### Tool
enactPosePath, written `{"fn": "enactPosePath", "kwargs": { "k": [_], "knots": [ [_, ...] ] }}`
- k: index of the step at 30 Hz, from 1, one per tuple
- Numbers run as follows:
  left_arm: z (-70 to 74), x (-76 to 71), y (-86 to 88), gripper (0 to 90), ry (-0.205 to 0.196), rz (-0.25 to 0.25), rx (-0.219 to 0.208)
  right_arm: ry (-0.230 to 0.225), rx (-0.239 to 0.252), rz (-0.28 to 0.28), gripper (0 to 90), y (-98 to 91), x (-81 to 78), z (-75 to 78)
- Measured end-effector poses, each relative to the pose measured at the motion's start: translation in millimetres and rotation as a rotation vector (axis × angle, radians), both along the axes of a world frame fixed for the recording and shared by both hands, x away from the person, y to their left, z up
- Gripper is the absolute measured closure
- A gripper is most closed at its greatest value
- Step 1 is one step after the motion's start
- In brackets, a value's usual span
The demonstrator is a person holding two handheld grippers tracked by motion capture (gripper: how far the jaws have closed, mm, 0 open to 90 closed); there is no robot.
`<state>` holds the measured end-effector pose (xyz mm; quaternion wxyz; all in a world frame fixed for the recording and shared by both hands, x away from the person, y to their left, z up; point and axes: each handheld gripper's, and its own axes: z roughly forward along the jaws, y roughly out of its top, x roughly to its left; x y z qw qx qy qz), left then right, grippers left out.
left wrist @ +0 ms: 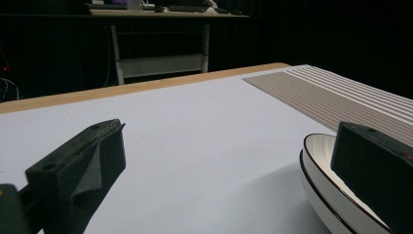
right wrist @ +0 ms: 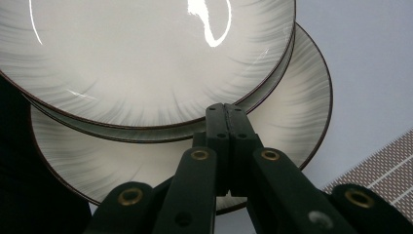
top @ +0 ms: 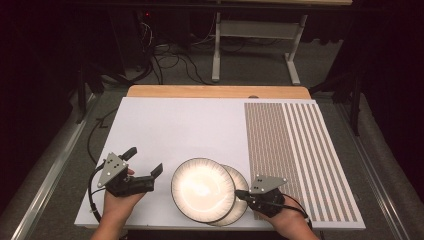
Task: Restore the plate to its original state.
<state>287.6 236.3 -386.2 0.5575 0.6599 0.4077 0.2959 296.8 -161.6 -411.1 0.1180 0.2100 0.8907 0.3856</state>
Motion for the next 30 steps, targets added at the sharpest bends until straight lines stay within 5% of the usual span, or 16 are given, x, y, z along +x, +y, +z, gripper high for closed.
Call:
{"fn": "enactPosePath", "kwargs": {
  "k": [30],
  "knots": [
    [0.8,-2.5,1.7,0.8,-0.025,0.007,0.008,0.002,-0.002,-0.001,90.0,-0.4,-0.2,0.6]
  ]
}}
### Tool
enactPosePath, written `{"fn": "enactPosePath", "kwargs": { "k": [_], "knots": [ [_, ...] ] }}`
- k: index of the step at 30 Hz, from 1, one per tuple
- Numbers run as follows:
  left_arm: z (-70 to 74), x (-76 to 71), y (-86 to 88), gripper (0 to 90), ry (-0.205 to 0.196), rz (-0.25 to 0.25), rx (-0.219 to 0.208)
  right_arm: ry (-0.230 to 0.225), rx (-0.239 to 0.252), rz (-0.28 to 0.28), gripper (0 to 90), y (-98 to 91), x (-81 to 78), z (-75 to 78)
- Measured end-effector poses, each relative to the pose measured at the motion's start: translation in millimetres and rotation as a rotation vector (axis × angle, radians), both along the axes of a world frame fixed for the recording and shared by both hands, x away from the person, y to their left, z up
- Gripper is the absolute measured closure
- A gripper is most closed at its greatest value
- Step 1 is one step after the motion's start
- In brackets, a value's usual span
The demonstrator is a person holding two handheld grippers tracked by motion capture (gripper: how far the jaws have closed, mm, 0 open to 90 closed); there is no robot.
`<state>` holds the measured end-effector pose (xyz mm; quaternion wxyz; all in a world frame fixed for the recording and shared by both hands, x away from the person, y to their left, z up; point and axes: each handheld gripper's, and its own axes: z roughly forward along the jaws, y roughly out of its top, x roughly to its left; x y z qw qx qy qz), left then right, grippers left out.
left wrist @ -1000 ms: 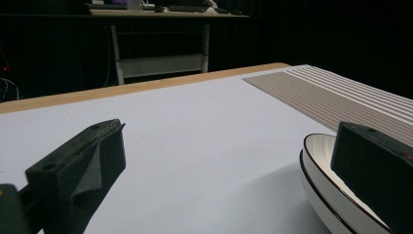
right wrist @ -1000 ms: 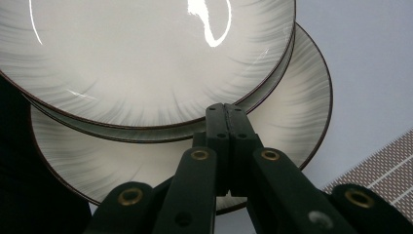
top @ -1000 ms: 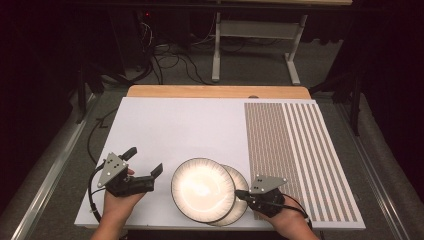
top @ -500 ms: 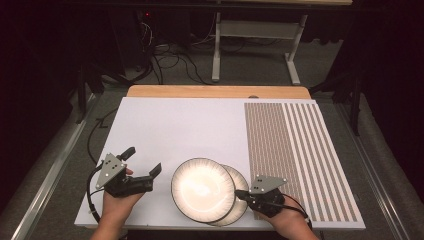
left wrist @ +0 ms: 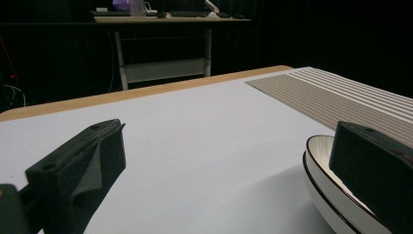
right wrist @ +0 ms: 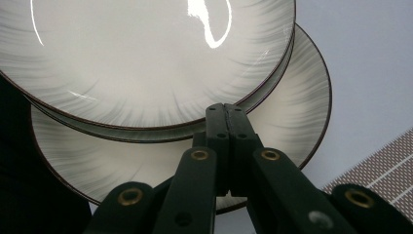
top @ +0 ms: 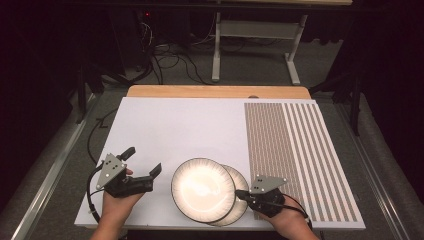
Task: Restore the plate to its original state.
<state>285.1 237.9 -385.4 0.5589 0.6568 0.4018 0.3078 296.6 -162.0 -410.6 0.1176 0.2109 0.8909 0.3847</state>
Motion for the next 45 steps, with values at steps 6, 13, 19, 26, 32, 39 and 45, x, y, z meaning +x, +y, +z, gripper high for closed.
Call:
{"fn": "enactPosePath", "kwargs": {
  "k": [6,13,19,26,32,39,45],
  "knots": [
    [0.0,0.0,0.2,0.8,-0.001,-0.003,0.002,-0.001,0.002,0.000,90.0,-0.6,0.3,0.1],
    [0.7,-0.6,0.9,0.7,-0.006,0.000,0.000,-0.003,0.007,-0.006,90.0,-1.2,0.3,0.1],
    [1.2,-0.8,1.8,0.7,-0.009,0.001,-0.005,-0.001,0.015,-0.014,90.0,-2.8,1.1,0.7],
    [1.1,-0.8,1.4,0.7,-0.008,-0.002,-0.003,0.001,0.010,-0.020,90.0,-4.4,1.0,1.6],
    [1.1,-0.8,1.4,0.8,-0.008,-0.005,-0.002,0.002,0.011,-0.020,90.0,-4.5,1.0,1.3],
    [0.9,-0.7,1.3,0.8,-0.007,-0.006,-0.003,0.001,0.012,-0.018,90.0,-4.9,1.0,0.9],
    [0.9,-0.6,1.4,0.7,-0.006,-0.006,0.000,0.003,0.016,-0.024,90.0,-6.2,1.3,1.3]
  ]
}}
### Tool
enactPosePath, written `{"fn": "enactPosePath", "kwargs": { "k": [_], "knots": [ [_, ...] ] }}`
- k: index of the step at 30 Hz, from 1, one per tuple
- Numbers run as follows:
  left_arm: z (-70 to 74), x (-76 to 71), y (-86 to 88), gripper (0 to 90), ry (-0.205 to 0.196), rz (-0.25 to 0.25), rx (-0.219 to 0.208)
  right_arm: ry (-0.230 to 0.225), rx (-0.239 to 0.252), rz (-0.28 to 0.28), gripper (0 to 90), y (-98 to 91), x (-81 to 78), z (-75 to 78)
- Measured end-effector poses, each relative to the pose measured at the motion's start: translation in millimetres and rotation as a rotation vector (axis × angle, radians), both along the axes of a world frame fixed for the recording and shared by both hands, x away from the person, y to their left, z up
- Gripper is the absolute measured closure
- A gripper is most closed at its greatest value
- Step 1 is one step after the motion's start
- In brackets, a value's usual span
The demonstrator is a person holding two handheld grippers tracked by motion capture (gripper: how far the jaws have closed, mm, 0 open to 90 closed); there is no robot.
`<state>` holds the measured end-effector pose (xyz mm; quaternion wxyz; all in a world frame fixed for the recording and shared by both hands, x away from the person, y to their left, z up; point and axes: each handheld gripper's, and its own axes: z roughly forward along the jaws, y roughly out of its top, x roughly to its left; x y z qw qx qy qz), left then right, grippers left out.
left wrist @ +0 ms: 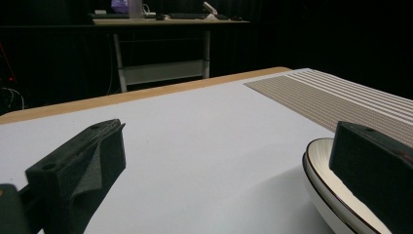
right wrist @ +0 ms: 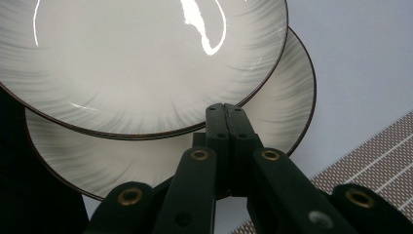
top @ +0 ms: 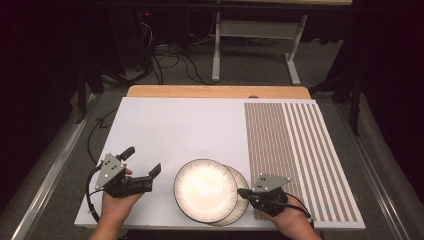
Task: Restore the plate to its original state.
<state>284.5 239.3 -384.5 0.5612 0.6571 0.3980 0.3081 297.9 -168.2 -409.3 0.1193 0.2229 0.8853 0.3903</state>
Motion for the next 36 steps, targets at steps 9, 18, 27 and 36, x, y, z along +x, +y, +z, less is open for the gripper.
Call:
{"fn": "enactPosePath", "kwargs": {
  "k": [9,18,27,36],
  "knots": [
    [0.0,-0.1,0.1,0.7,0.000,0.000,-0.001,-0.006,-0.002,-0.004,90.0,-2.4,0.4,1.0],
    [-0.1,-0.1,-0.2,0.8,0.001,-0.003,0.002,-0.008,0.015,-0.023,90.0,-9.4,1.9,3.6],
    [-0.4,0.1,-0.5,0.7,0.001,-0.005,0.005,-0.012,0.017,-0.025,90.0,-9.8,1.6,3.4],
    [-0.2,0.1,-0.2,0.7,0.000,-0.004,0.004,-0.013,0.010,-0.025,90.0,-10.5,1.2,3.9]
  ]
}}
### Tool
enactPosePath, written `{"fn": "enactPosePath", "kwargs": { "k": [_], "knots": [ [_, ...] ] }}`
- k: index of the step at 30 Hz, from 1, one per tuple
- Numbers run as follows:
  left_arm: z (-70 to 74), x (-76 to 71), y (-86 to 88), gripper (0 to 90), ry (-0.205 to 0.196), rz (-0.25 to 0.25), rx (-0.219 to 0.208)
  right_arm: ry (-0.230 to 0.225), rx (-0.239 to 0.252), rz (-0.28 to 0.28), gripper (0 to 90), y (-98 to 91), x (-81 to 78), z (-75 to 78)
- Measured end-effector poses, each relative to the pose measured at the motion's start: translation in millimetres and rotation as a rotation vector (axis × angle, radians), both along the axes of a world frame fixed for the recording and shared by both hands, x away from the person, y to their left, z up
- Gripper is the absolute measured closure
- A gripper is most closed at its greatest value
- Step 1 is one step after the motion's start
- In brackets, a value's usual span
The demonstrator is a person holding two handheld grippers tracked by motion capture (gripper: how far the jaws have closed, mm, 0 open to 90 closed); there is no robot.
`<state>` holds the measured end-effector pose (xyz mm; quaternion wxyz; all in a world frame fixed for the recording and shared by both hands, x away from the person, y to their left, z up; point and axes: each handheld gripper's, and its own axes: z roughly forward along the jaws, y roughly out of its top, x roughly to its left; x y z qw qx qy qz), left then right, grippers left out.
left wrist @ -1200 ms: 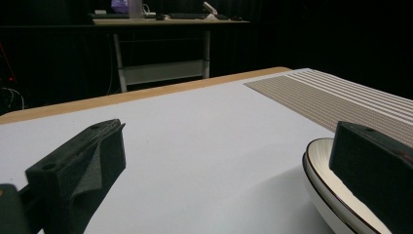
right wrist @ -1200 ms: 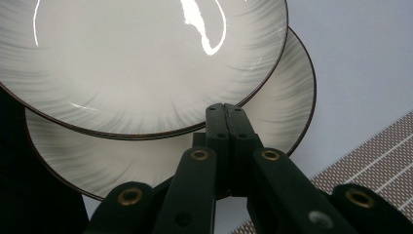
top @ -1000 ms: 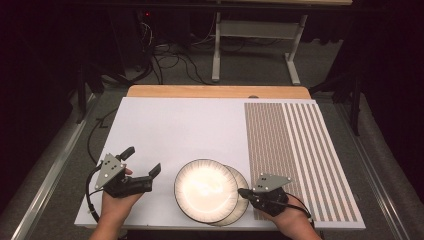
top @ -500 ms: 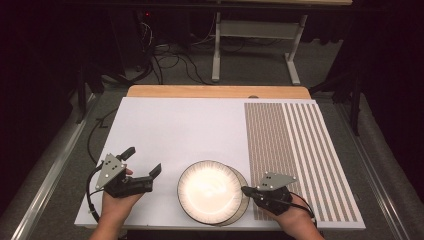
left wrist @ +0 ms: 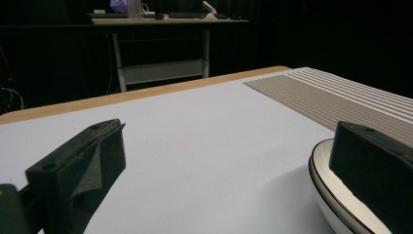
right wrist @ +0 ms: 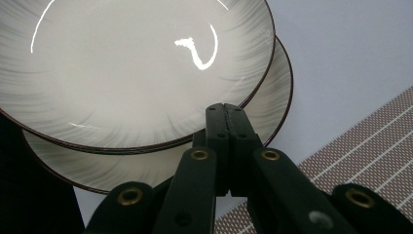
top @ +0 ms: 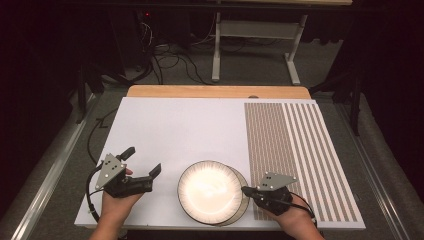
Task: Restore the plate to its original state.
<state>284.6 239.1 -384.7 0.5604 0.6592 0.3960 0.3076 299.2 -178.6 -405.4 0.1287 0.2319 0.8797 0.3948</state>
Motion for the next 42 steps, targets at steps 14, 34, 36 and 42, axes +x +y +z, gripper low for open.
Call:
{"fn": "enactPosePath", "kwargs": {
  "k": [14,34,36,42],
  "knots": [
    [-0.1,0.0,0.1,0.7,0.001,-0.001,0.000,-0.006,-0.003,-0.001,90.0,-0.6,0.0,0.6],
    [-0.6,0.4,-1.0,0.8,0.002,-0.003,0.004,-0.008,0.022,-0.041,90.0,-14.3,2.5,5.1],
    [-0.6,0.4,-1.1,0.7,0.002,-0.003,0.004,-0.009,0.026,-0.045,90.0,-16.4,2.8,5.6],
    [-0.5,0.1,-0.9,0.8,0.002,-0.003,0.005,-0.003,0.031,-0.047,90.0,-18.0,3.3,5.3]
  ]
}}
